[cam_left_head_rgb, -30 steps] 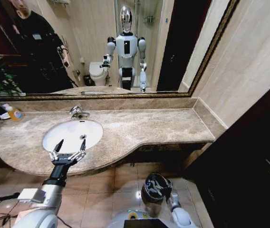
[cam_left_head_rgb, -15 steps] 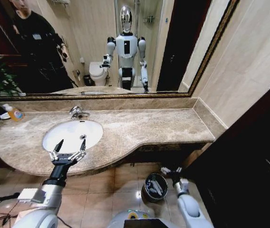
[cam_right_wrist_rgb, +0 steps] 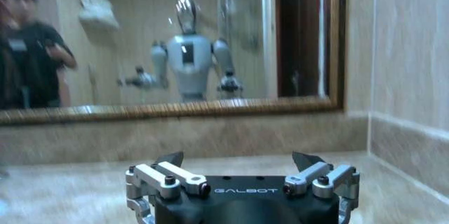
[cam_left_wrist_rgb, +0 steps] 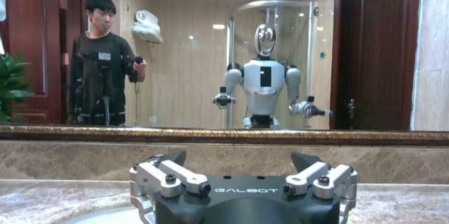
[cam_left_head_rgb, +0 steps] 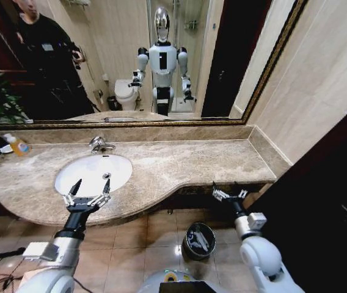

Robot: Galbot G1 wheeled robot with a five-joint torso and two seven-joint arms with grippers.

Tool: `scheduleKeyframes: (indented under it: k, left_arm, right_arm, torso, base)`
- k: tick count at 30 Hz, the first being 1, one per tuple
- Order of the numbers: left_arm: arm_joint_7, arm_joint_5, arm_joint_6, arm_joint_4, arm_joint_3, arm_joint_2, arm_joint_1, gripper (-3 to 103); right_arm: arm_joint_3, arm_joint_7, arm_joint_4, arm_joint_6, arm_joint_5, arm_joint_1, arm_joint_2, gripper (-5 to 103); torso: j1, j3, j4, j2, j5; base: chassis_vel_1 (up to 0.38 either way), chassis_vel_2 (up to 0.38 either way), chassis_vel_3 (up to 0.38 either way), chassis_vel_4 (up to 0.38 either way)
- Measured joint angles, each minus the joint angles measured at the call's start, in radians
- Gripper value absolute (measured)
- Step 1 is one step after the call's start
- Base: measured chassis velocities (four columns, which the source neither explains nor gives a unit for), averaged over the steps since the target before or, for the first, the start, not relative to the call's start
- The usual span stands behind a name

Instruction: Pick up the trash from the sink and place it in the trash bin.

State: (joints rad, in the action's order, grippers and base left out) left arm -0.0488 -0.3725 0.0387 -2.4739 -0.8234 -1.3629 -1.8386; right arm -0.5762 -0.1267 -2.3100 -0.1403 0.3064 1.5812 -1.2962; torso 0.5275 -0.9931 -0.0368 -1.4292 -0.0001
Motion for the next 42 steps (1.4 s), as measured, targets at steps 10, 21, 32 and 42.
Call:
scheduleKeyframes:
  k: [10,21,32,42]
  left_arm:
    - [0.0,0.0,0.0,0.0,0.0,0.0,0.0,100]
    - [0.0,0.0,0.0,0.0,0.0,0.0,0.0,100]
    - [0.0,0.0,0.0,0.0,0.0,0.0,0.0,100]
    - [0.0,0.0,0.0,0.0,0.0,0.0,0.0,100]
  right_arm:
    - [-0.077,0.164,0.025,0.128,0.072,0.011,0.032,100]
    - [-0.229,0.202,0.068,0.143,0.181,0.06,0.09,100]
    - [-0.246,0.219,0.068,0.128,0.195,0.072,0.094,100]
    - [-0.244,0.221,0.067,0.117,0.186,0.073,0.092,100]
  torso:
    - [0.0,0.0,0.0,0.0,0.0002]
    - [0.0,0.0,0.0001,0.0,0.0001]
    - [0.0,0.0,0.0,0.0,0.0]
    - [0.0,0.0,0.0,0.0,0.0001]
  base:
    - [0.0,0.0,0.0,0.0]
    - [0.0,0.0,0.0,0.0]
    - [0.0,0.0,0.0,0.0]
    - [0.0,0.0,0.0,0.0]
